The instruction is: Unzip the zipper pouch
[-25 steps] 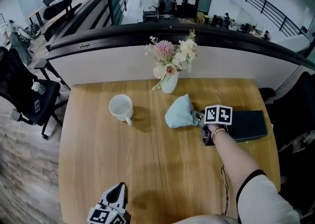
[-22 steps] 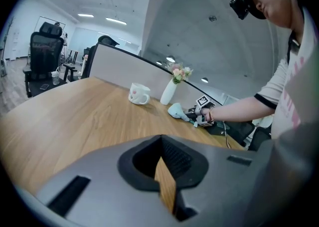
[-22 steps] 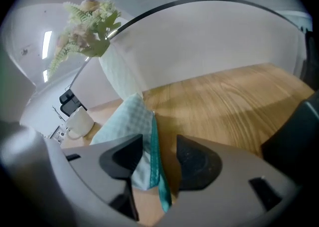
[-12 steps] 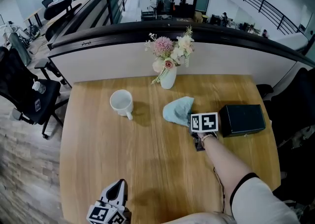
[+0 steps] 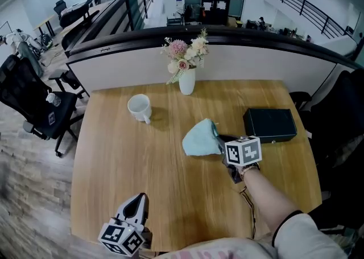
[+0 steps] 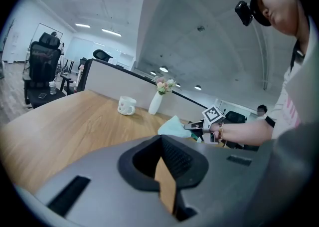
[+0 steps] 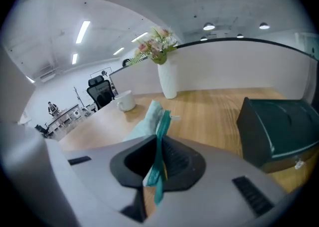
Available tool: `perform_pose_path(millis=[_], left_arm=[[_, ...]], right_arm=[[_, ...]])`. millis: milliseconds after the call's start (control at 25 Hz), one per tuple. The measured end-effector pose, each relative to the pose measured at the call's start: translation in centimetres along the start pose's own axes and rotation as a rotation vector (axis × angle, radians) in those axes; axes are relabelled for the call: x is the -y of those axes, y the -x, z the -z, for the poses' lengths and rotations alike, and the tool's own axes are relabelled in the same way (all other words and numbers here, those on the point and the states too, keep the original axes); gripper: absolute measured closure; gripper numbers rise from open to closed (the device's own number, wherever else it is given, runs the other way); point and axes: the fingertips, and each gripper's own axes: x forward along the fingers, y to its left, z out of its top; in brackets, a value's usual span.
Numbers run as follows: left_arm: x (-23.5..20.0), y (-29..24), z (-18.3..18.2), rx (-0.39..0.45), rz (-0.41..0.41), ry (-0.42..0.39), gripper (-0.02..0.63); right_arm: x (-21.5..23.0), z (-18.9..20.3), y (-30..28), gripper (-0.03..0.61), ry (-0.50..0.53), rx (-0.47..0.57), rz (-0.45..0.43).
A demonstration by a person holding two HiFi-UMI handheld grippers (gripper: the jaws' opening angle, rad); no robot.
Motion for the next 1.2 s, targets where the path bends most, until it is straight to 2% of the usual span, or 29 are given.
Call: perform_pose_path(millis=[240,360,520,680,880,960,1080,1120,1200], left_arm=[[5.1,2.1,-1.1,0.092,0.031,0.028,0.612],[8.4,3.2,-1.4,0.129,0.069,0.032,0.612],[12.8,4.8,-1.0,0.133,0.118,0.023,0.612],[17.0,6.1,-0.7,0.113,0.231,0.019,0.611],[21.5,7.1,-1.9,0.109,0.346,-0.067,0.609],[23.3,7.6,-3.0,0.113,0.409,-0.116,0.576],[26.4,8.5,-4.6,0.117,0.529,-0.179,0.415],[27.4,8.7,-4.8,0.11,0.573,-0.197,0.385],[29.3,8.9,-4.8,0.081,0.659,-0.218,0.365]], right_arm=[[-4.6,0.8,8.3,0.552,0.003,0.107,-0.146],[-6.7,1.6,12.3,0.554,0.049,0.132,-0.185],[-9.0,3.7,17.7,0.555,0.177,0.142,-0.214],[-11.5,4.7,23.7,0.555,0.343,0.187,-0.292],[-14.9,4.3,31.4,0.555,0.526,0.308,-0.427],[-16.5,3.9,34.2,0.557,0.587,0.368,-0.482],[-18.5,3.9,37.8,0.555,0.675,0.429,-0.562],[-19.0,3.9,38.8,0.557,0.697,0.444,-0.588],[-19.9,4.1,40.1,0.557,0.727,0.47,-0.636]])
